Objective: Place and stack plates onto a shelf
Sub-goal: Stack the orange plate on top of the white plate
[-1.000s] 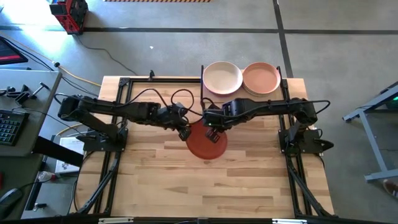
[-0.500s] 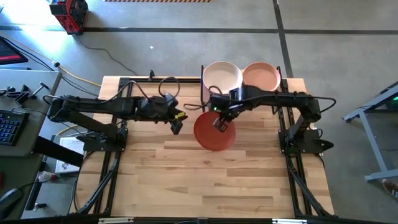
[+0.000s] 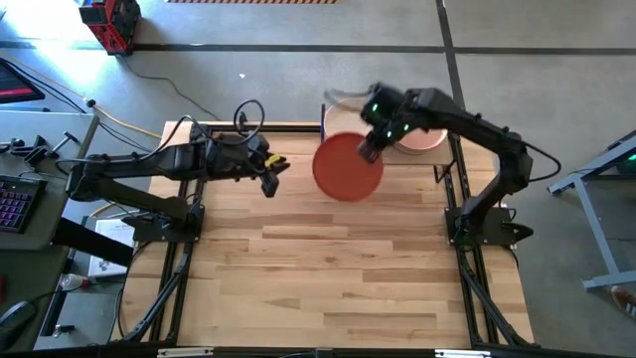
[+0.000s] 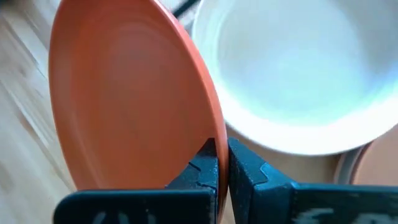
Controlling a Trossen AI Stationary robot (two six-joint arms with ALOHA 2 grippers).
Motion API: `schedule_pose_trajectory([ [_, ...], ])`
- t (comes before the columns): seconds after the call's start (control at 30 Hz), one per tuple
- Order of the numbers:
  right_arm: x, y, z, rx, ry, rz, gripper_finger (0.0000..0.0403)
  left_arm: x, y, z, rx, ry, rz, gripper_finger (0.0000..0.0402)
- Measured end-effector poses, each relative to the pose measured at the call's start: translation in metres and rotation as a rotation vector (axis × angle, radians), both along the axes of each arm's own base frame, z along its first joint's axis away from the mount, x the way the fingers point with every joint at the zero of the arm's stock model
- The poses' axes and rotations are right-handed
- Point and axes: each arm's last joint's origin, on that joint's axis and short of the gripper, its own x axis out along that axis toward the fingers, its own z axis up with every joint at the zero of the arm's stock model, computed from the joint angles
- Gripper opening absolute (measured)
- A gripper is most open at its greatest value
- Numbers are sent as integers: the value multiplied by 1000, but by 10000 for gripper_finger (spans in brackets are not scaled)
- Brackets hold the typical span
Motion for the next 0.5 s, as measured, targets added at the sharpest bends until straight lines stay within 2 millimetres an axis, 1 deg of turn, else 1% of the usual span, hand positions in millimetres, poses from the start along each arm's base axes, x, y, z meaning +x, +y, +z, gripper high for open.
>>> schedule_pose_trajectory([
  [0.13, -16, -33, 9, 42, -123, -58, 0, -2, 9, 1, 48, 9, 13, 86],
  [0.27, -31, -60, 12, 85, -205, -133, 0, -3, 18, 2, 79, 23, 36, 86],
  [0.4, -42, -80, 13, 118, -260, -204, 0, -5, 27, 2, 94, 33, 64, 85],
  [0.5, -52, -92, 14, 145, -292, -247, 0, -7, 33, 2, 94, 35, 89, 86],
])
